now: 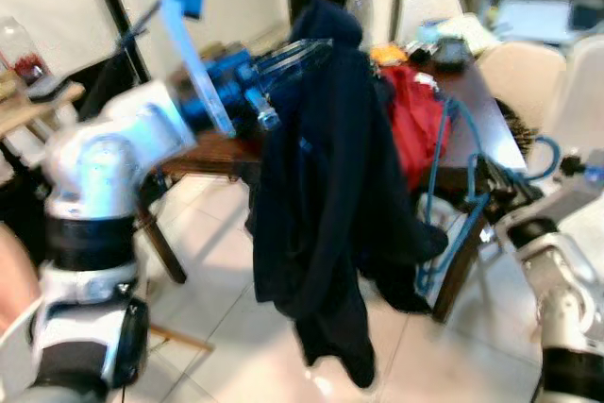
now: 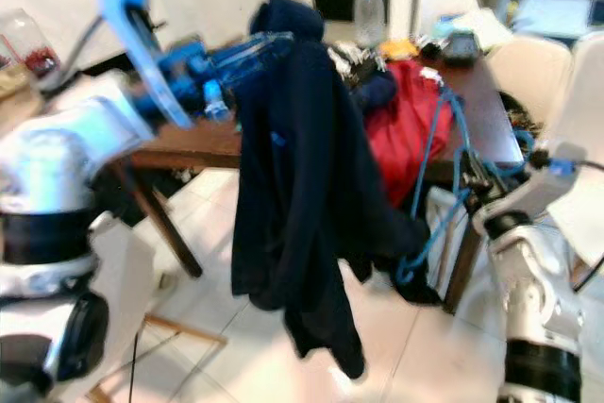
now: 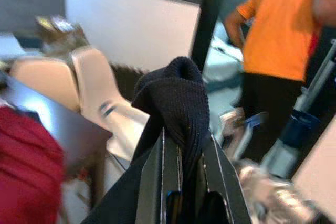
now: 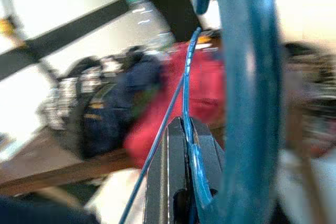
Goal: Hang hanger
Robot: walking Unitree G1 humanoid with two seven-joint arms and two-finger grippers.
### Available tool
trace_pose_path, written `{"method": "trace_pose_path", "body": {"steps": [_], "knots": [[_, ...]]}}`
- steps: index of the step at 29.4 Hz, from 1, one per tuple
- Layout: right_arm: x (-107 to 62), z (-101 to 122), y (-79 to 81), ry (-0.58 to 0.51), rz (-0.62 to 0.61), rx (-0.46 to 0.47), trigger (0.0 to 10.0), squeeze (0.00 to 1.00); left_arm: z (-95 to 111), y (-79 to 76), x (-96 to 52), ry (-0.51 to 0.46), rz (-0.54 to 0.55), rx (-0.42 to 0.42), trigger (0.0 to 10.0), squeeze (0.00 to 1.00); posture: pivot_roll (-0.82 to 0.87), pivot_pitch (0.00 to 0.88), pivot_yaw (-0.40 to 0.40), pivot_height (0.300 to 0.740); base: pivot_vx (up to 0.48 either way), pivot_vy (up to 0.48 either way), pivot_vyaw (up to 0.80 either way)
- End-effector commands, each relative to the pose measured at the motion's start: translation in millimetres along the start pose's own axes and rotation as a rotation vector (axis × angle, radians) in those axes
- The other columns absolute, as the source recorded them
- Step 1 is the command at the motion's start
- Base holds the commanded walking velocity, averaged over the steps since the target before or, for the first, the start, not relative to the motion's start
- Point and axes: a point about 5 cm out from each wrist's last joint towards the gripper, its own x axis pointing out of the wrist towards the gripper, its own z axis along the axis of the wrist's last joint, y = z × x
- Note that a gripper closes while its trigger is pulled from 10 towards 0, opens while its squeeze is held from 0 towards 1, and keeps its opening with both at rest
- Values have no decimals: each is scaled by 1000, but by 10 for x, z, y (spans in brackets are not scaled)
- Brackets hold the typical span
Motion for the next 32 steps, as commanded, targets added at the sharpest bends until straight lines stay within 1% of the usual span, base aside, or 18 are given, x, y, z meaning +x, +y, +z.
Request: {"method": "trace_pose_path", "body": {"steps": [1, 5, 7, 8, 9, 10, 12, 13, 15, 18, 22, 24, 25, 26, 28, 29, 30, 32], "knots": [[3, -55, 48, 26, 12, 3, 10000, 0, -249, 106, -25, 68, 87, 6, 10000, 0, 63, 20, 69, 740, -349, 0, -769], [4, -77, 56, 41, 12, -6, 10000, 0, -379, 145, -34, 116, 145, 37, 10000, 0, 61, 20, 69, 740, -347, 0, -769], [4, -102, 52, 57, 3, -16, 10000, 0, -464, 232, -78, 152, 243, 78, 10000, 0, 59, 22, 67, 740, -120, 0, -769], [3, -126, 37, 73, -10, -30, 10000, 0, -539, 316, -136, 201, 332, 128, 10000, 0, 59, 22, 67, 740, 0, 0, -769], [3, -126, 37, 73, -10, -30, 10000, 0, -539, 316, -136, 201, 332, 128, 10000, 0, 59, 22, 67, 740, 0, 0, -769], [1, -141, 26, 85, -19, -40, 10000, 0, -591, 379, -176, 232, 388, 168, 10000, 0, 59, 22, 67, 740, 0, 0, -769], [-13, -190, -33, 128, -55, -78, 10000, 0, -746, 550, -388, 310, 565, 199, 10000, 0, 55, 18, 61, 740, 0, 0, -769], [-22, -200, -52, 139, -63, -87, 10000, 0, -796, 597, -455, 329, 613, 206, 10000, 0, 56, 18, 60, 740, 0, 0, -769], [-27, -204, -63, 145, -67, -92, 10000, 0, -824, 623, -493, 340, 640, 211, 10000, 0, 56, 18, 60, 740, 0, 0, -769], [-73, -142, -130, 173, -33, -131, 10000, 0, -868, 670, -587, 369, 671, 301, 10000, 0, 56, 12, 49, 740, 0, 0, -769], [-89, -100, -160, 177, -22, -148, 10000, 0, -860, 667, -584, 363, 665, 322, 10000, 0, 55, 10, 48, 740, 0, 0, -769], [-176, -5, -190, 217, 90, -198, 10000, 0, -791, 666, -529, 327, 643, 371, 10000, 0, 49, 13, 48, 740, 0, 0, -769], [-176, -5, -190, 217, 90, -198, 10000, 0, -791, 666, -529, 327, 643, 371, 10000, 0, 49, 13, 48, 740, 0, 0, -769], [-260, 36, -191, 255, 176, -230, 10000, 0, -746, 665, -501, 304, 626, 394, 10000, 0, 45, 15, 46, 740, 0, 0, -769], [-260, 36, -191, 255, 176, -230, 10000, 0, -746, 665, -501, 304, 626, 394, 10000, 0, 45, 15, 46, 740, 0, 0, -769], [-344, 58, -180, 295, 255, -251, 10000, 0, -712, 663, -481, 289, 612, 412, 10000, 0, 43, 16, 45, 740, 0, 0, -769], [-567, 71, -114, 398, 436, -279, 10000, 0, -655, 652, -446, 272, 584, 456, 10000, 0, 38, 21, 43, 740, 0, 0, -769], [-567, 71, -114, 398, 436, -279, 10000, 0, -655, 652, -446, 272, 584, 456, 10000, 0, 38, 21, 43, 740, 0, 0, -769]]}}
